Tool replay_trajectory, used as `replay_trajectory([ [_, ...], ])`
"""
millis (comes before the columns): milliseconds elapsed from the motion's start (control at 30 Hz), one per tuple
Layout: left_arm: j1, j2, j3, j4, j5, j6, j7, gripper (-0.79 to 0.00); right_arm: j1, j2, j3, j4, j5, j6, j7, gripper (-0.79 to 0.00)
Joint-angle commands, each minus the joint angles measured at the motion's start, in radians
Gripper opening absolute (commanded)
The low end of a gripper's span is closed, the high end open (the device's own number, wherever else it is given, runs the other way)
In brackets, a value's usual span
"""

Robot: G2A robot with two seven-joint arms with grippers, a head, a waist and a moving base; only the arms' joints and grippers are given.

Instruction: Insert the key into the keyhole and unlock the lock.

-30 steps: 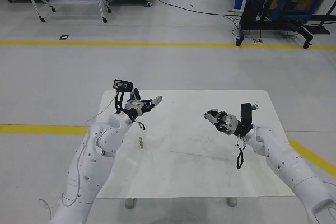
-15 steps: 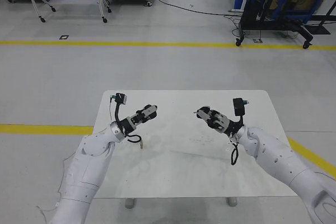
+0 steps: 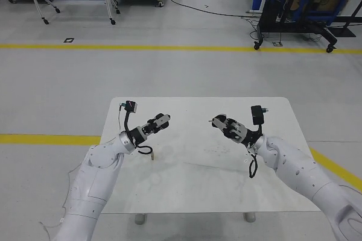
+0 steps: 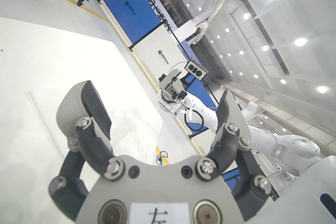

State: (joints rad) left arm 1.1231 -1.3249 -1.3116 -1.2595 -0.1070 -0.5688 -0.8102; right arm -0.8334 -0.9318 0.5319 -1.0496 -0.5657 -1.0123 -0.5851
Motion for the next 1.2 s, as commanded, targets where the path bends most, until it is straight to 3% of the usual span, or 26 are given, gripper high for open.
replay_trajectory([
  [0,0.0,0.0,0.0,0.0,0.0,0.0,0.0,0.0,0.0,0.0,0.0,0.0,0.0,0.0,0.0,-0.785],
  [167,0.022,0.001,0.006,-0.033,-0.009,-0.014,0.017,0.0,-0.032,-0.005,-0.001,-0.021,0.082,0.0,0.019,-0.785],
  [267,0.027,-0.004,0.028,-0.023,-0.216,-0.006,-0.057,0.0,-0.042,-0.015,-0.026,-0.025,0.235,0.0,0.15,-0.785],
  [533,-0.065,-0.028,0.124,0.173,-0.482,-0.045,-0.261,0.0,-0.02,-0.033,-0.06,-0.039,0.649,0.0,0.512,-0.785],
  [633,-0.109,-0.038,0.164,0.232,-0.478,-0.066,-0.294,-0.185,-0.016,-0.033,-0.061,-0.045,0.762,0.0,0.647,-0.785],
  [800,-0.16,-0.051,0.22,0.287,-0.413,-0.113,-0.291,-0.403,-0.013,-0.034,-0.047,-0.035,0.905,0.0,0.813,-0.785],
  [1167,-0.205,-0.061,0.268,0.331,-0.334,-0.162,-0.252,-0.471,-0.012,-0.059,-0.02,-0.012,1.042,0.0,0.992,-0.785],
])
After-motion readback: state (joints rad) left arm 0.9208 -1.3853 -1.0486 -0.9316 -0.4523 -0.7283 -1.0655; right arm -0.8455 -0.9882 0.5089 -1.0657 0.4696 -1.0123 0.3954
